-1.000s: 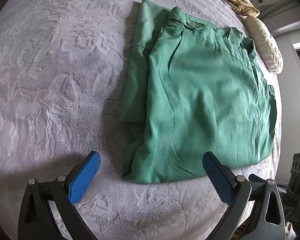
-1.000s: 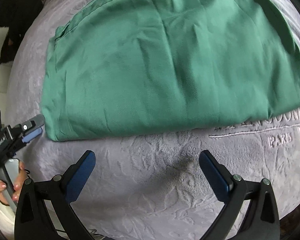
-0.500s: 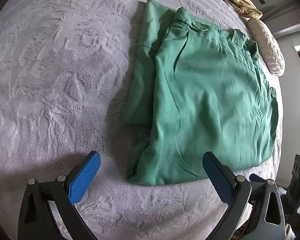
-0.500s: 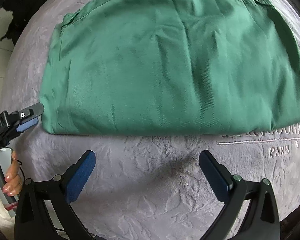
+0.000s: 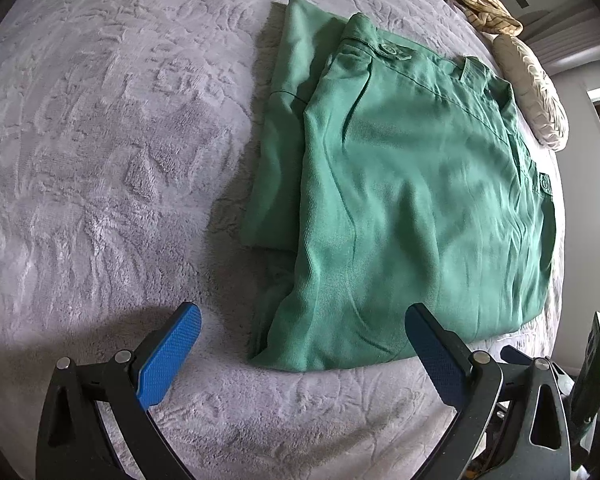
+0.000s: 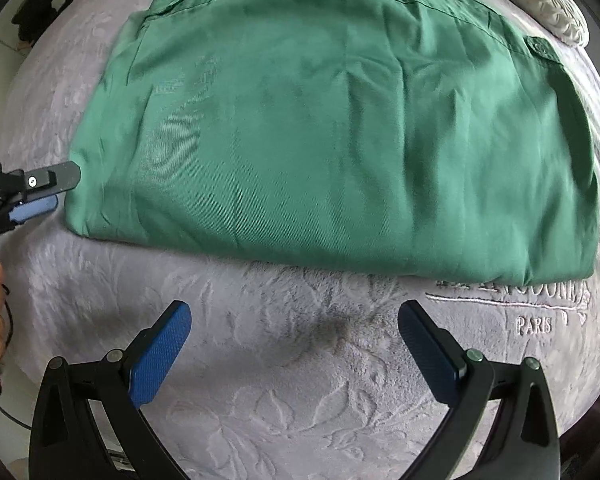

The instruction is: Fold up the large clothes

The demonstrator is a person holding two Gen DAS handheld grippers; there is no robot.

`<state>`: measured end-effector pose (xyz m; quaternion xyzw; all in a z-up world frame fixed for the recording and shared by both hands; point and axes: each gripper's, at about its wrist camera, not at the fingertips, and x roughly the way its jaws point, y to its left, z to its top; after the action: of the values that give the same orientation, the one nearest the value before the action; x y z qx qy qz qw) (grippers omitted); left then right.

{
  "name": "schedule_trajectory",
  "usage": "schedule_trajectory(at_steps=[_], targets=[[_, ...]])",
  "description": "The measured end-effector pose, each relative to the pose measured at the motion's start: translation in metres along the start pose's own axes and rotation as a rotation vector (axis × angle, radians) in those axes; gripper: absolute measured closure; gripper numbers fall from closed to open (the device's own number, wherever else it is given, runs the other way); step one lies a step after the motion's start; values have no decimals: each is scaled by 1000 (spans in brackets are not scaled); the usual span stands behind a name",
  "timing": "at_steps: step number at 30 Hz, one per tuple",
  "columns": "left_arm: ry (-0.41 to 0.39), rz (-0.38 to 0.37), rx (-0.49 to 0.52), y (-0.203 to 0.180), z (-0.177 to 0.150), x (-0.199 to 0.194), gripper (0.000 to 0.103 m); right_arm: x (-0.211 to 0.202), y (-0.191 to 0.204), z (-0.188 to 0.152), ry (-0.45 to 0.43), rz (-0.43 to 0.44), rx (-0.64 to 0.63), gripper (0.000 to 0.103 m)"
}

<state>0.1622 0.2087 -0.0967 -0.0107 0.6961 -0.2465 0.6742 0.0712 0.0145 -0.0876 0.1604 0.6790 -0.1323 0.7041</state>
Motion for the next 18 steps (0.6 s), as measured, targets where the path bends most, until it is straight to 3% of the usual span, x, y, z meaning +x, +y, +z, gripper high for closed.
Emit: schedule_trajectory(at_steps=[18], targets=[[17, 0, 12, -2, -4, 4, 1, 15, 54, -21, -9, -86, -107, 0]])
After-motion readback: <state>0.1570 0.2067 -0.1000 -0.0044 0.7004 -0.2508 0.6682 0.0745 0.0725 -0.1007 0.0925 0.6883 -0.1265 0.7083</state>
